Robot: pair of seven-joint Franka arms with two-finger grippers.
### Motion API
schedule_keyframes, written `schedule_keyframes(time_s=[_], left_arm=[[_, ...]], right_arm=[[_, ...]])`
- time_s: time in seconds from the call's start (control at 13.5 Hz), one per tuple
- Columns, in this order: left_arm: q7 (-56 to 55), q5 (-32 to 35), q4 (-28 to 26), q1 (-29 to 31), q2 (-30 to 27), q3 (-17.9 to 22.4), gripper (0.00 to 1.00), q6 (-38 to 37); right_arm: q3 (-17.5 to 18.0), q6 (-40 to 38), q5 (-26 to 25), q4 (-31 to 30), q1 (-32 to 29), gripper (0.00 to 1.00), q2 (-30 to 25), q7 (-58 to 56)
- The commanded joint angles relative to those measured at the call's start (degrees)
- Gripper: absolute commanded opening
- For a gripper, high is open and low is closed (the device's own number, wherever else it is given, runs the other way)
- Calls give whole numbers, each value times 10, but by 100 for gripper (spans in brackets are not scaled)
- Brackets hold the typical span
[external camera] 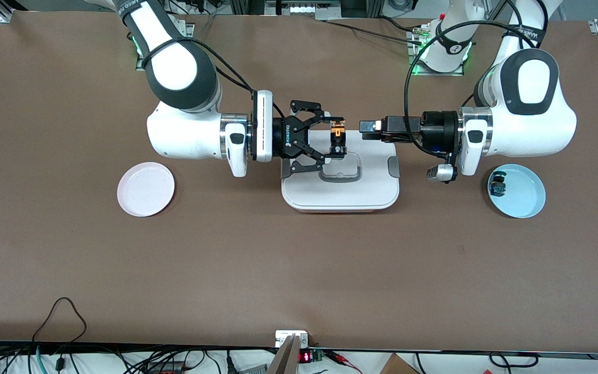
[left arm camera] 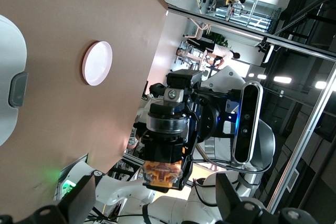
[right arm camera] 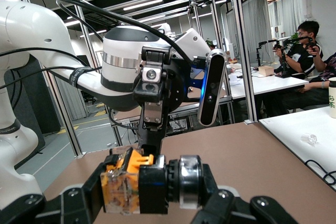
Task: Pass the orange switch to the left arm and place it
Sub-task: 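Grasp the orange switch with the left gripper from the right gripper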
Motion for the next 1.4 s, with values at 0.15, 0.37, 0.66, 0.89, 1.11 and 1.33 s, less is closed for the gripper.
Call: schedule_keyframes(time_s=[0.15, 0.37, 0.66, 0.89, 1.11, 1.33], left_arm=[[-1, -20, -14, -1, -11, -35, 100, 47], [-1, -44, -11, -1, 2, -41, 98, 60], [5, -44, -7, -3, 4, -41, 78, 61], [7, -45, -6, -9, 9, -42, 75, 75], [8, -57, -1, -18, 10, -42, 73, 81], [9, -56, -1, -17, 10, -41, 49, 81]], right_arm=[[-2, 0, 14, 12, 3, 0, 3, -9], [-2, 0, 14, 11, 3, 0, 4, -9], [-5, 0, 14, 11, 3, 0, 3, -9], [-5, 0, 14, 11, 3, 0, 3, -9], [-6, 0, 14, 11, 4, 0, 3, -9], [-7, 1, 15, 11, 8, 0, 3, -8]])
